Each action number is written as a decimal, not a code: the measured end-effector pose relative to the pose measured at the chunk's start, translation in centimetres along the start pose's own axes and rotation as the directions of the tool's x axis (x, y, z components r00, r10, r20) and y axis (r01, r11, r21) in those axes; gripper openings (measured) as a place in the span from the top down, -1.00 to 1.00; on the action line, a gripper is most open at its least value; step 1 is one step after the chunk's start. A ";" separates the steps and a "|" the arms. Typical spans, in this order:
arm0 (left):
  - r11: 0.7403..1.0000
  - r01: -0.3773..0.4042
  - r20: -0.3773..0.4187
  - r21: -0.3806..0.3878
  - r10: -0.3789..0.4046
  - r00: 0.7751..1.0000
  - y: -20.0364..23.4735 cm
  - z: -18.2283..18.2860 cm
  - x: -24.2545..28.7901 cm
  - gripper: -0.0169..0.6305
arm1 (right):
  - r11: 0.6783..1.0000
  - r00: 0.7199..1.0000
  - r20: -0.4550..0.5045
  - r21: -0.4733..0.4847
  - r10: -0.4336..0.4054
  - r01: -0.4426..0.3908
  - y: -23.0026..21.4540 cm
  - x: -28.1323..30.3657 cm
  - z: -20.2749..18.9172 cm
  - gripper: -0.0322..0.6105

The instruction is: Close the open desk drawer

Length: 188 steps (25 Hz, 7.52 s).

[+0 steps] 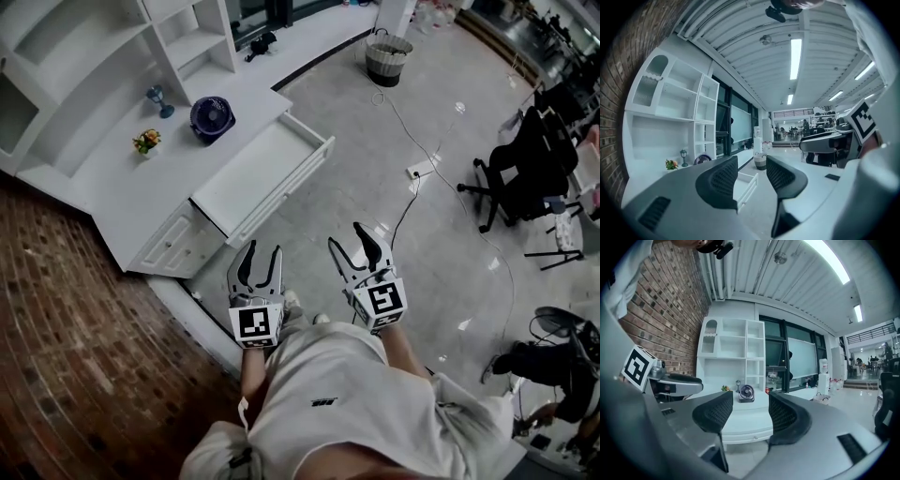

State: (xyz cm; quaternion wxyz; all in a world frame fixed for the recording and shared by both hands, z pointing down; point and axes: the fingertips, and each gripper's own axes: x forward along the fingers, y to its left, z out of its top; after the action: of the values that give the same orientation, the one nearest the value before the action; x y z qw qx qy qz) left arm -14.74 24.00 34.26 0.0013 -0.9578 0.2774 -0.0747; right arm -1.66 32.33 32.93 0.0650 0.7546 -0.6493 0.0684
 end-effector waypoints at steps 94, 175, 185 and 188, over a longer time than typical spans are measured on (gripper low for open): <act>0.837 -0.469 -0.520 -0.281 0.278 0.808 12.7 -21.6 29.7 0.33 | 0.945 0.761 -0.588 0.019 0.274 -0.325 -17.9 38.6 -23.3 0.15; 0.566 -0.768 -0.735 -0.298 0.377 0.563 14.3 -35.3 28.5 0.22 | 0.928 0.670 -0.670 0.078 0.320 -0.365 -17.7 46.4 -31.3 0.04; 0.573 -0.763 -0.730 -0.300 0.377 0.570 15.6 -35.3 29.1 0.23 | 0.932 0.679 -0.667 0.069 0.308 -0.355 -17.3 47.9 -30.9 0.04; 0.575 -0.761 -0.729 -0.300 0.377 0.572 16.1 -35.2 29.4 0.23 | 0.933 0.682 -0.665 0.064 0.304 -0.353 -17.3 48.5 -30.9 0.04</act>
State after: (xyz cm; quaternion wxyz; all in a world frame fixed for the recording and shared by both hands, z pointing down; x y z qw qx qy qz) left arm -3.83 -3.88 72.55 -0.3552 -0.6783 0.5818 -0.2744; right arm 21.98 -6.38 72.25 0.3048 0.5487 -0.7095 0.3204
